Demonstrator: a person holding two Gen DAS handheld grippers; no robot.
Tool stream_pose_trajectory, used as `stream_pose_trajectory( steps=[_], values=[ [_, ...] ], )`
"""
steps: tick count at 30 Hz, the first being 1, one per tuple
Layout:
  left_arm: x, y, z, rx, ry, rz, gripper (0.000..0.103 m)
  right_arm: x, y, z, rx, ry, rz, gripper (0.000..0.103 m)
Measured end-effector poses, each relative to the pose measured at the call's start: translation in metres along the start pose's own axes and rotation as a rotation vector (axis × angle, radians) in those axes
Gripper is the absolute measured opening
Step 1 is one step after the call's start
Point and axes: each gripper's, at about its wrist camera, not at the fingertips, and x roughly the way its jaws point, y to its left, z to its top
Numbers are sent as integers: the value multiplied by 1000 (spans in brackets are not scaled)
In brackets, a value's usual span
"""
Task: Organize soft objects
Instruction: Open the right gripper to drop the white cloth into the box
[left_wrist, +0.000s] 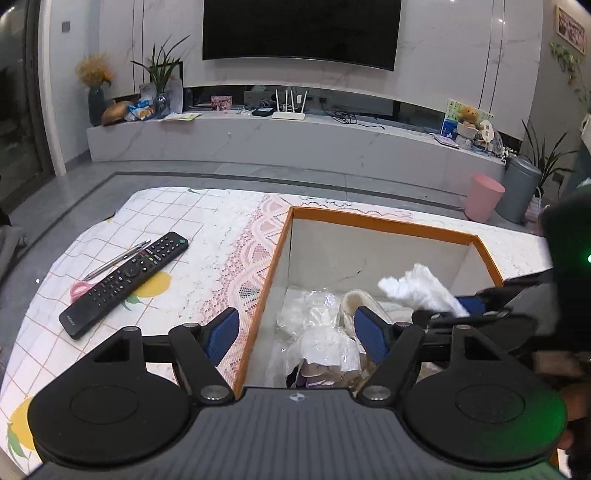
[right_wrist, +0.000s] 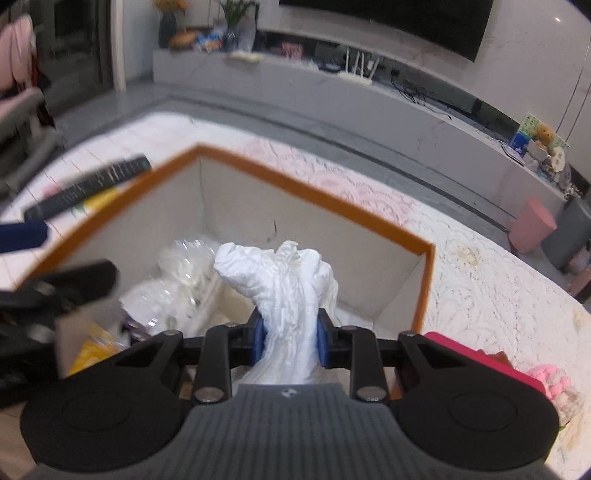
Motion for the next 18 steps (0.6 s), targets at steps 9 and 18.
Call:
stream_pose_trajectory(
  steps=[9, 18],
  values=[
    [-18, 14, 6, -63, -51, -35, 84, -10, -3, 11, 19, -30, -87, 71],
    [-55, -25, 5, -2, -105, -164, 85, -113, -53, -6, 82, -271, -100, 99]
  ],
)
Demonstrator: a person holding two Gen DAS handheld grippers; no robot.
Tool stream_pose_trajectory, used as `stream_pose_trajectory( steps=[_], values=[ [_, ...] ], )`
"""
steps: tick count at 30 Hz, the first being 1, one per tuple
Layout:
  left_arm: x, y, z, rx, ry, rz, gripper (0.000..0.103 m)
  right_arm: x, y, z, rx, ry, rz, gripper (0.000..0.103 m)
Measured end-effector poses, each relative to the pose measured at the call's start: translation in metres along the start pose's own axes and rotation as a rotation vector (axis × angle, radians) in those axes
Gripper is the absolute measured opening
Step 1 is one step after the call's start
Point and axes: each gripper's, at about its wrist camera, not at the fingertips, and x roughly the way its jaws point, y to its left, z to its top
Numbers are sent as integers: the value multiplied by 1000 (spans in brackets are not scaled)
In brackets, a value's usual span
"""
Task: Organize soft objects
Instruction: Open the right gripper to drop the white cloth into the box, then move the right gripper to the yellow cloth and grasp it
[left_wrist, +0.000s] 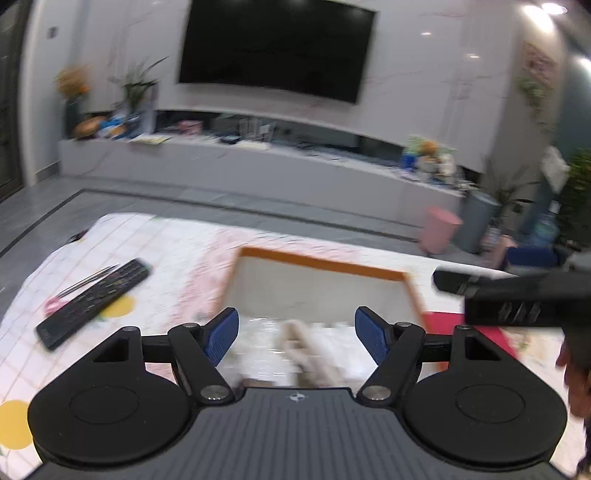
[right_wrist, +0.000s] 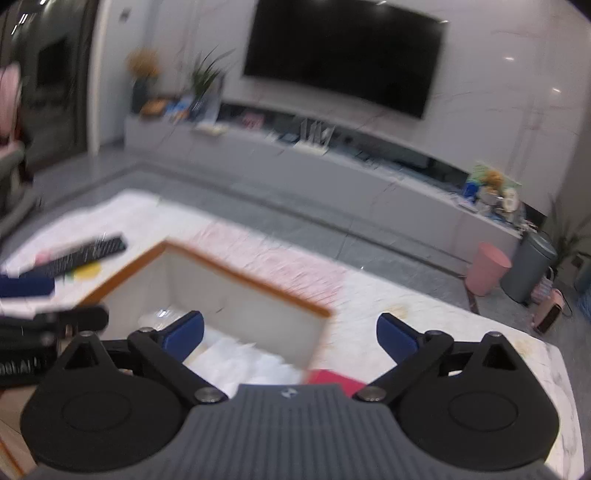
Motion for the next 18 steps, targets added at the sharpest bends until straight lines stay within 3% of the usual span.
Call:
stream_pose_trajectory(
  steps=[4, 8, 13, 18],
  values=[
    [-15, -36, -6, 53, -11, -88, 86, -39, -60, -13, 47, -47, -80, 100],
    [-24, -71, -20, 103, 3, -180, 86, -51, -121, -49, 91, -6, -179, 100],
    [-25, -105, -36, 188, 51, -234, 86, -35, -183, -115, 185, 94, -254, 100],
    [-16, -125, -44, 212, 90, -239, 86, 2, -219, -176, 329, 197, -238, 100]
  ],
)
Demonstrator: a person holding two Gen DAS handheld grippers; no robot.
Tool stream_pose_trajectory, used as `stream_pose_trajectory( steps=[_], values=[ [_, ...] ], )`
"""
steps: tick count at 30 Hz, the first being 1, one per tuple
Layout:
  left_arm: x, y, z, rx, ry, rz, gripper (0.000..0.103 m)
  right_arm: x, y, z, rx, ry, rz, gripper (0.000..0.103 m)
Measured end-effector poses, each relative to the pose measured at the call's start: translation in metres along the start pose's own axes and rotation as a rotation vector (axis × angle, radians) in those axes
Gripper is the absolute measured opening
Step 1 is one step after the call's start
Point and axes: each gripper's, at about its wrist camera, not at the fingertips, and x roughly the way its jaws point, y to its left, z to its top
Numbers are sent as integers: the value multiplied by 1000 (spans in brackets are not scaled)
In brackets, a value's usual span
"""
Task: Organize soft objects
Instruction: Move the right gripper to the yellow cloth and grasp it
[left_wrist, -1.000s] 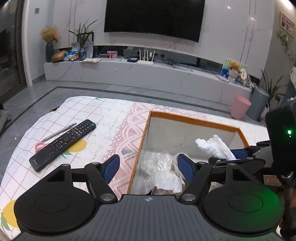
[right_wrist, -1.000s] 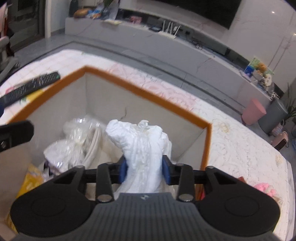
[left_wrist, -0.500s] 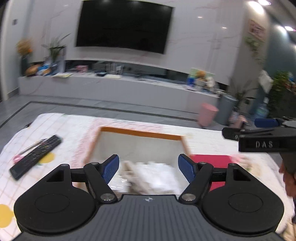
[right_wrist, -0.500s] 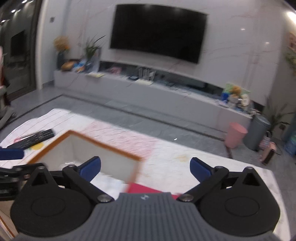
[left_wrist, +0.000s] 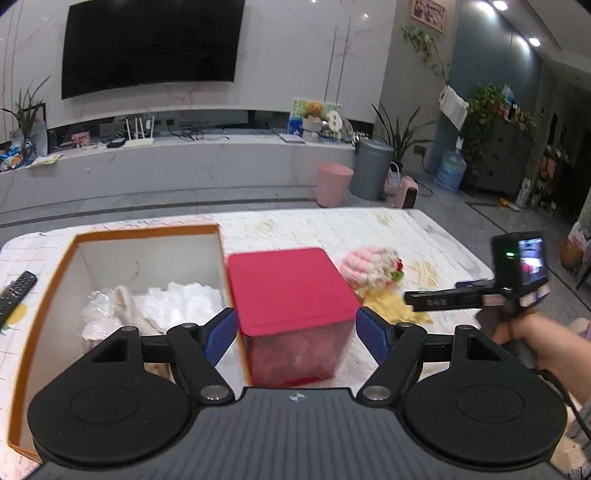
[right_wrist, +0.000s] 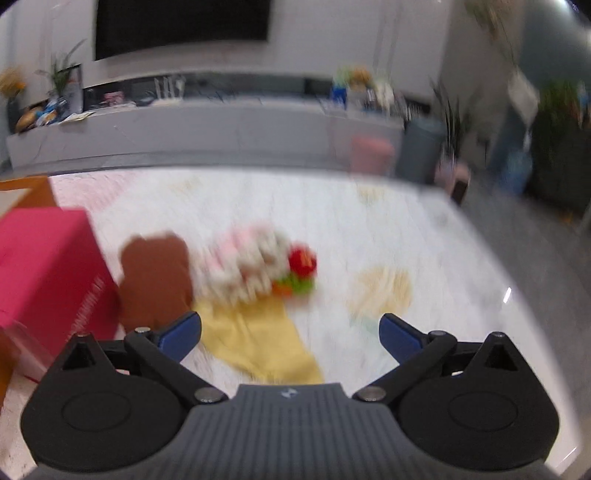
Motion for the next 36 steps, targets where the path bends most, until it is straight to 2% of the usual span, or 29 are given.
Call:
stream_pose_trajectory(
  steps=[3, 5, 8, 12, 14, 16, 17, 18, 19, 21, 23, 24, 27, 30, 32, 36],
  values=[
    [9, -9, -6, -6, 21, -13, 86, 29, -12, -11, 114, 38, 46, 100],
    [14, -19, -11, 0, 28, -22, 86, 44, -9, -12, 118, 36, 70, 100],
    [24, -40, -20, 38, 35, -32, 86, 58, 3, -12, 25, 5, 90, 100],
    [36, -68, -32, 96, 11, -35, 86, 73, 16, -16, -120, -12, 71, 100],
    [42, -83, -40, 133, -9, -29, 86, 81, 15, -18, -150, 1, 94, 85],
    [50, -96, -48, 159, -23, -15, 86, 78, 8, -20, -153, -21, 148, 55],
    [56, -101, -51, 164, -26, -2, 86, 76, 6, -19, -176, -21, 177, 46],
    [60, -105, -53, 162, -28, 14, 86, 74, 5, -18, -214, -16, 195, 29],
    [67, -111, -55, 153, -34, 42, 86, 72, 5, -18, -260, -8, 200, 13],
    [80, -122, -57, 140, -46, 101, 86, 69, 0, -18, -336, 10, 209, 12],
    [94, -135, -56, 139, -72, 162, 86, 66, -12, -18, -344, 31, 233, 9],
    [101, -142, -57, 137, -93, 198, 86, 65, -20, -17, -335, 44, 230, 0],
    [129, -157, -56, 106, -125, 341, 86, 59, -48, -20, -299, 82, 243, 0],
    [159, -163, -52, 54, -122, 478, 86, 52, -70, -29, -298, 76, 264, 0],
    [175, -164, -51, 21, -119, 527, 86, 51, -76, -30, -340, 70, 282, 0],
    [201, -169, -49, -4, -101, 657, 87, 59, -82, -25, -298, 80, 324, 0]
  ],
)
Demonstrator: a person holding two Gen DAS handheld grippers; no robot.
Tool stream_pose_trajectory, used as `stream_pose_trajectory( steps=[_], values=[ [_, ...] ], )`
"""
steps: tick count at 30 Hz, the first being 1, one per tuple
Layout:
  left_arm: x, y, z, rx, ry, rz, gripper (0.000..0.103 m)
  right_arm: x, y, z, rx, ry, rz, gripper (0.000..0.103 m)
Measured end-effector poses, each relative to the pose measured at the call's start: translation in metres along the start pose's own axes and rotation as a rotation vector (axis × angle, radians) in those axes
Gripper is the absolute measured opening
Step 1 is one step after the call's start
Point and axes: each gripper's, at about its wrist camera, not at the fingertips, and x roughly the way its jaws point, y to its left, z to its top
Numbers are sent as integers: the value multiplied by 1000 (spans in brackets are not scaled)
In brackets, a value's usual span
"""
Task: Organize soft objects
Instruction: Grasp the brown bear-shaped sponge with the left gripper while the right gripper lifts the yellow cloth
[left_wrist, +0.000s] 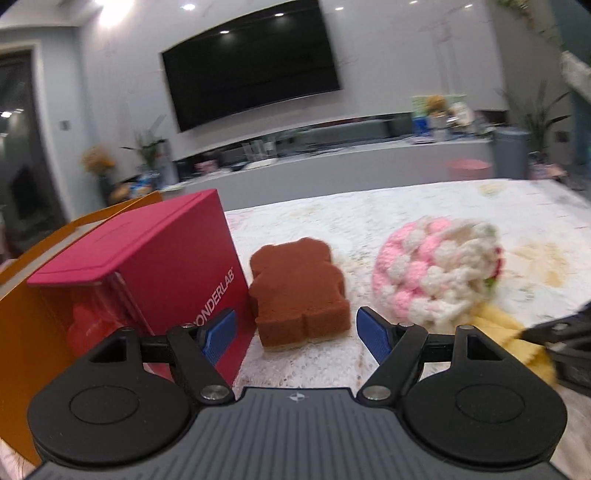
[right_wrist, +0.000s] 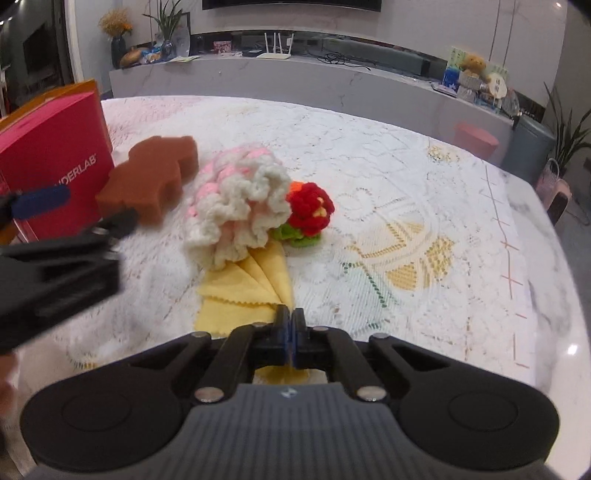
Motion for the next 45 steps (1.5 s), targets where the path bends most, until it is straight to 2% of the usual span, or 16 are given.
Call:
stream_pose_trajectory(
  steps=[2, 6, 11, 15, 19, 25, 30, 33, 35, 36, 37, 38, 39, 41, 43, 45],
  values=[
    [3, -7, -2, -2, 26, 20, 87, 1, 1, 2, -9, 5, 7, 0],
    [10, -7, 3, -96, 90, 116, 87, 4, -15, 0, 61, 4, 56, 0],
    [22, -6, 13, -201, 138, 152, 90, 6, -26, -2, 124, -7, 105, 0],
    [32, -6, 27, -176, 141, 156, 89, 6, -26, -4, 121, -18, 110, 0],
    [43, 2, 32, -217, 182, 109, 76, 7, -28, -5, 138, -28, 123, 0],
    [27, 14, 23, -173, 150, 21, 60, 7, -30, -7, 154, -39, 133, 0],
    [-3, 43, 13, -164, 181, -188, 60, 7, -29, -4, 143, -19, 127, 0],
    [-27, 61, -3, -123, 172, -271, 60, 4, -26, 7, 141, 95, 150, 0],
    [-38, 68, -8, -95, 152, -304, 61, 1, -14, 12, 62, 138, 160, 0],
    [-41, 71, -7, -88, 157, -323, 63, 1, -8, 13, 32, 141, 147, 6],
    [-42, 72, -6, -72, 162, -343, 69, 2, -3, 13, 20, 142, 125, 31],
    [-42, 70, -4, -51, 161, -345, 79, 3, 1, 12, 18, 128, 109, 48],
    [-39, 68, -2, -32, 155, -343, 81, 5, 4, 11, 23, 105, 108, 80],
    [-29, 64, -1, -21, 169, -296, 87, 10, 9, 7, 27, 89, 118, 81],
    [-15, 63, 0, -52, 207, -304, 87, 13, 19, 5, -30, 61, 70, 72],
    [-3, 63, 1, -90, 243, -326, 87, 11, 22, 5, -41, 33, 73, 62]
  ],
)
